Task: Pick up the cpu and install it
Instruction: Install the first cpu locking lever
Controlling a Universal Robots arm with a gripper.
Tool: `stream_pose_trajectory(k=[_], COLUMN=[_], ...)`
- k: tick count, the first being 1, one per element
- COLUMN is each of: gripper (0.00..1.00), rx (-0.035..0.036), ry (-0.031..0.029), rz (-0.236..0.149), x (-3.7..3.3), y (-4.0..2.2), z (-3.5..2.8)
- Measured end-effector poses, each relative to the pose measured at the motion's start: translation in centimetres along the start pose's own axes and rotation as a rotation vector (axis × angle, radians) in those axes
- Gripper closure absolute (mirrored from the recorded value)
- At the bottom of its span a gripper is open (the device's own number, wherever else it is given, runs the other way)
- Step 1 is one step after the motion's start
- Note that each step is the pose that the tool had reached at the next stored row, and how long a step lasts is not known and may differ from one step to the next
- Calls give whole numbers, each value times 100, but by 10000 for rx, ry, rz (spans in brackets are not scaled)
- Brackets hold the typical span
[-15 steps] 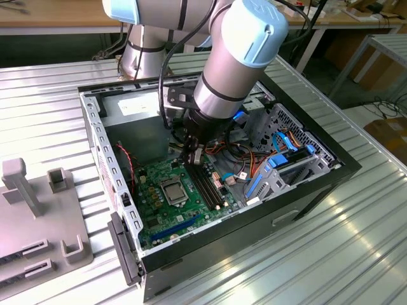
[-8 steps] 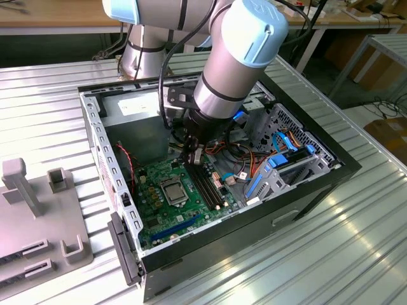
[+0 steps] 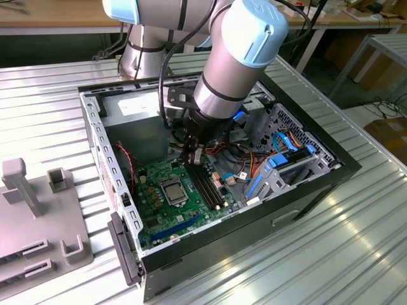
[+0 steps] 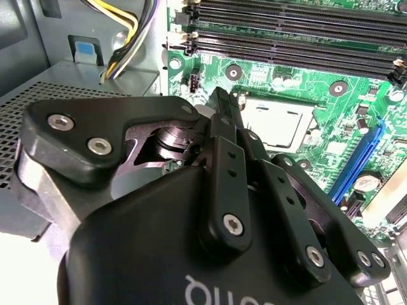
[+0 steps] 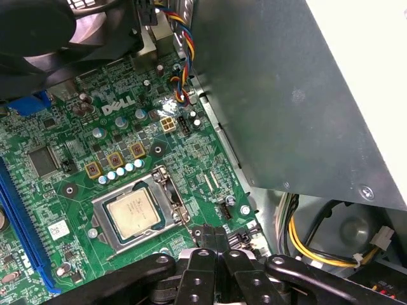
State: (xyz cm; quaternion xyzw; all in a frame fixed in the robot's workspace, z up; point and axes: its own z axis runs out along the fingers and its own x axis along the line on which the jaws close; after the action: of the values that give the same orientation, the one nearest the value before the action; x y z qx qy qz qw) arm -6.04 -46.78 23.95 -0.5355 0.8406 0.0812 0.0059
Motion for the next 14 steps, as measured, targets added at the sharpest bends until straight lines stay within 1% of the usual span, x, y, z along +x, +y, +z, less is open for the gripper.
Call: stream_pose_trajectory(k=[1,4,10,14], gripper=[89,89,89,89], rx=[3,29,179,207], ry=[-22,-35,-88,-96], rz=[-12,-62,-278,-381], x=[17,31,38,45], y=[1,9,33,47], z=[-1,-5,-35,-36])
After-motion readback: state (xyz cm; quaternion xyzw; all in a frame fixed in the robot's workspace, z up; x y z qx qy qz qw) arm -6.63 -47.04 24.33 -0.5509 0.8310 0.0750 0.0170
